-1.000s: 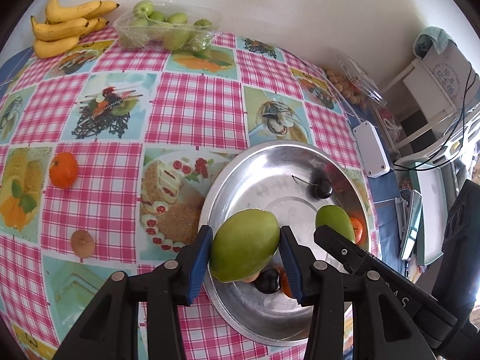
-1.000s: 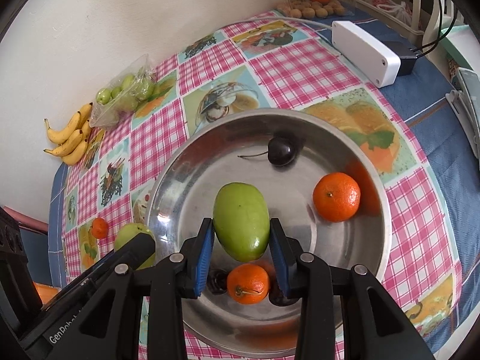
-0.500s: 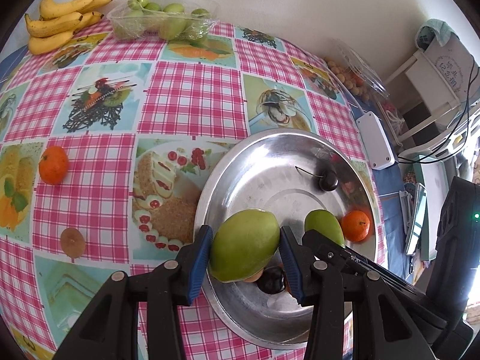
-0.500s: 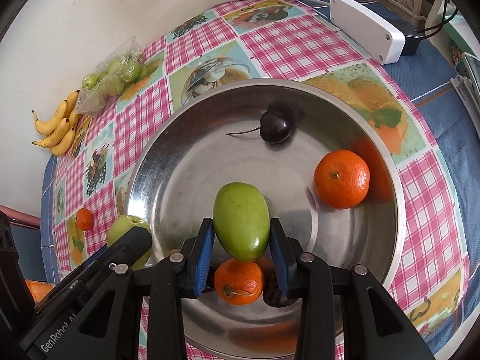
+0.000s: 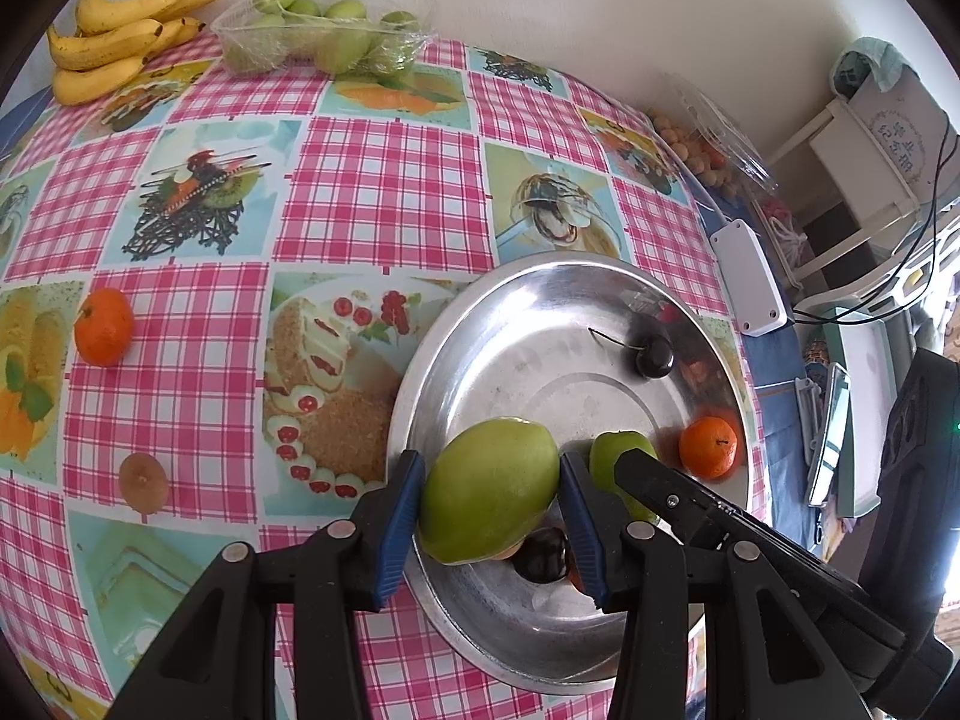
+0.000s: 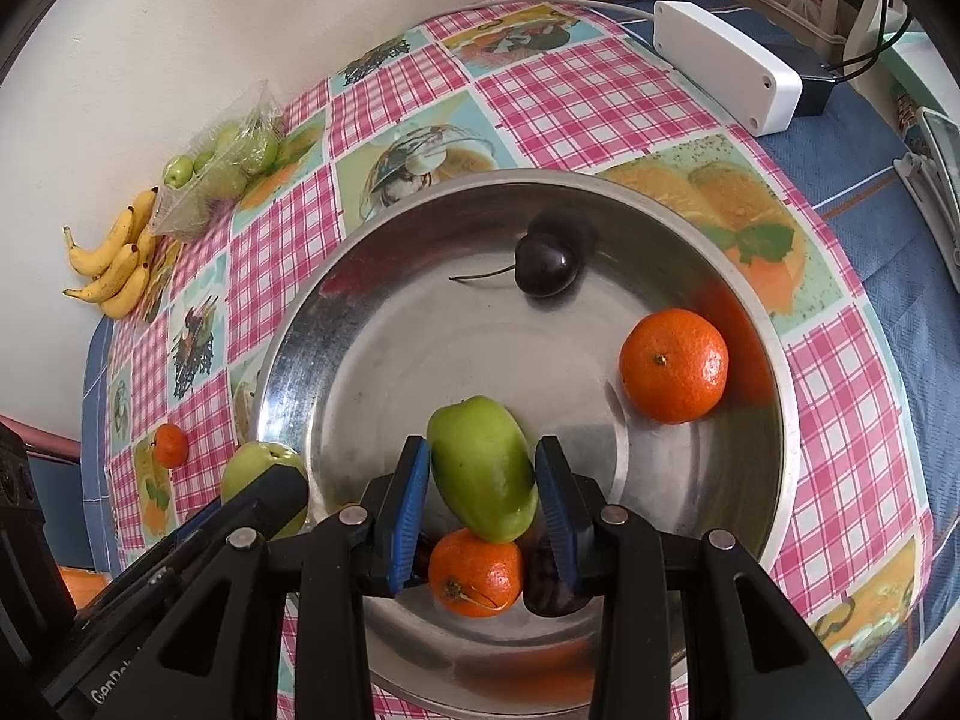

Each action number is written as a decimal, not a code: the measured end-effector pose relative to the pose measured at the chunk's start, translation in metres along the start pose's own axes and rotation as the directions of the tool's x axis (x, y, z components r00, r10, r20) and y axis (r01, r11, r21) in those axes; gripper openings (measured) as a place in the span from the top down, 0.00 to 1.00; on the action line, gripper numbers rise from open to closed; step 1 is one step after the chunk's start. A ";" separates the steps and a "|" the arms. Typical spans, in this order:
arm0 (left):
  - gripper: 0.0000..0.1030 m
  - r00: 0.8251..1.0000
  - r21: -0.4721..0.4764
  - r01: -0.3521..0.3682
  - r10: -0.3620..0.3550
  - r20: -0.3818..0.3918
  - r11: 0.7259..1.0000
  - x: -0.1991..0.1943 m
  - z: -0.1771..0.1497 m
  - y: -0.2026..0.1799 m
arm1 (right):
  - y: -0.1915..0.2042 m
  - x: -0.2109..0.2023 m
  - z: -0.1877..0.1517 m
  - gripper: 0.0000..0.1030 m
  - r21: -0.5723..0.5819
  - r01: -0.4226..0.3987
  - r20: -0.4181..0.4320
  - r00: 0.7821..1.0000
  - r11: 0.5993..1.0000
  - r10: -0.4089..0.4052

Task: Organize fruits
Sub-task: 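Lower both green mangoes into the steel bowl, then open both tools to release the mangoes in the bowl, then withdraw both tools from the bowl toward the loose tangerine and kiwi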

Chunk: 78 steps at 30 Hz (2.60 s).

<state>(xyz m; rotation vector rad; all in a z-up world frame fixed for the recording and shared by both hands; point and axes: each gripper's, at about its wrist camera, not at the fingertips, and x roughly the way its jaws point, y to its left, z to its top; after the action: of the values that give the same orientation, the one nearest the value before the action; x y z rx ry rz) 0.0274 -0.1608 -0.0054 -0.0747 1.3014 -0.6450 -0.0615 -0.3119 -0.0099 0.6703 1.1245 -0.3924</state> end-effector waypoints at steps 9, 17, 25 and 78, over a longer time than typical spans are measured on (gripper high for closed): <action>0.52 1.000 -0.008 0.000 0.000 0.016 1.000 -0.008 0.002 0.002 | 0.007 -0.013 0.003 0.63 -0.018 -0.006 0.036 0.999 1.000 0.006; 0.52 0.999 -0.012 0.008 -0.007 0.039 1.000 -0.018 0.006 0.003 | 0.007 -0.013 0.002 0.63 -0.021 -0.002 0.040 0.999 1.000 0.003; 0.52 0.986 -0.074 -0.141 0.146 0.081 0.987 -0.031 0.010 0.027 | 0.007 -0.010 0.002 0.63 -0.029 0.007 0.026 1.000 1.000 -0.006; 0.00 0.928 -0.149 -0.342 0.358 0.100 0.928 -0.027 0.010 0.064 | 0.019 -0.001 0.002 0.03 -0.105 0.141 0.061 0.989 0.984 -0.135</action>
<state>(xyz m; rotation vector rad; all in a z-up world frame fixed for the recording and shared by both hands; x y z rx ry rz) 0.0587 -0.0982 -0.0045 0.0131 1.1946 -0.2445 -0.0491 -0.2994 -0.0025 0.4847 1.1364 -0.4607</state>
